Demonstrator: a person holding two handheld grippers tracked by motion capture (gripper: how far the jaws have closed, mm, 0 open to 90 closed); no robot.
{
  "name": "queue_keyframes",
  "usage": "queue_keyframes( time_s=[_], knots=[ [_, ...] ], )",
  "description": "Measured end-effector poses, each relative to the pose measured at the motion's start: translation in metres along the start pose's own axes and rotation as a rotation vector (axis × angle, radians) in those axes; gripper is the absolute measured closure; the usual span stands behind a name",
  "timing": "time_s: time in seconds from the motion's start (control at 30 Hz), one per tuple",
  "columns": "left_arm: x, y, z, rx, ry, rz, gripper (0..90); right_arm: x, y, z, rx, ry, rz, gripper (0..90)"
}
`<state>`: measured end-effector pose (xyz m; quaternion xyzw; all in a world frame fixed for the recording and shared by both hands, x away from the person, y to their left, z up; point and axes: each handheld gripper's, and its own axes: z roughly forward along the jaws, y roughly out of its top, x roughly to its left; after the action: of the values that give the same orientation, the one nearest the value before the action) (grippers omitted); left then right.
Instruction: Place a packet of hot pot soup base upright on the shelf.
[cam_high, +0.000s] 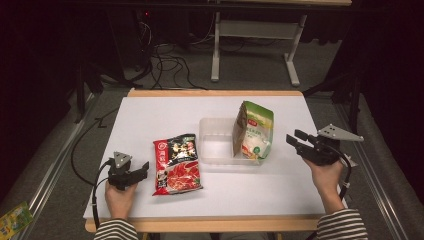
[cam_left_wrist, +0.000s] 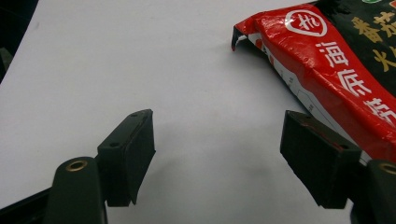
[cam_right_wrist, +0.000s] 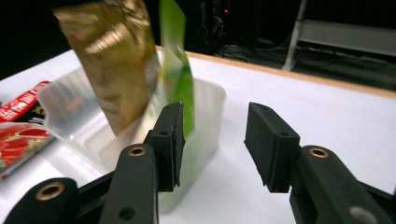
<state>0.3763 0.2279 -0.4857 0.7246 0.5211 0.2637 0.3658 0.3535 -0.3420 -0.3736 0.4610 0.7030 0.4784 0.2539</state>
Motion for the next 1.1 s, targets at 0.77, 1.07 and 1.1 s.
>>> queue_keyframes(
  time_s=[0.77, 1.07, 1.1],
  knots=[
    [-0.010, 0.002, -0.014, 0.023, -0.083, -0.021, 25.0, -0.030, -0.090, 0.018, 0.161, -0.108, 0.062, 56.4],
    [-0.021, 0.016, -0.015, 0.046, -0.140, 0.019, 24.8, -0.029, -0.098, 0.023, 0.182, -0.127, 0.044, 55.5],
    [-0.023, 0.019, -0.015, 0.048, -0.128, 0.031, 24.9, -0.028, -0.098, 0.024, 0.186, -0.128, 0.034, 55.4]
  ],
)
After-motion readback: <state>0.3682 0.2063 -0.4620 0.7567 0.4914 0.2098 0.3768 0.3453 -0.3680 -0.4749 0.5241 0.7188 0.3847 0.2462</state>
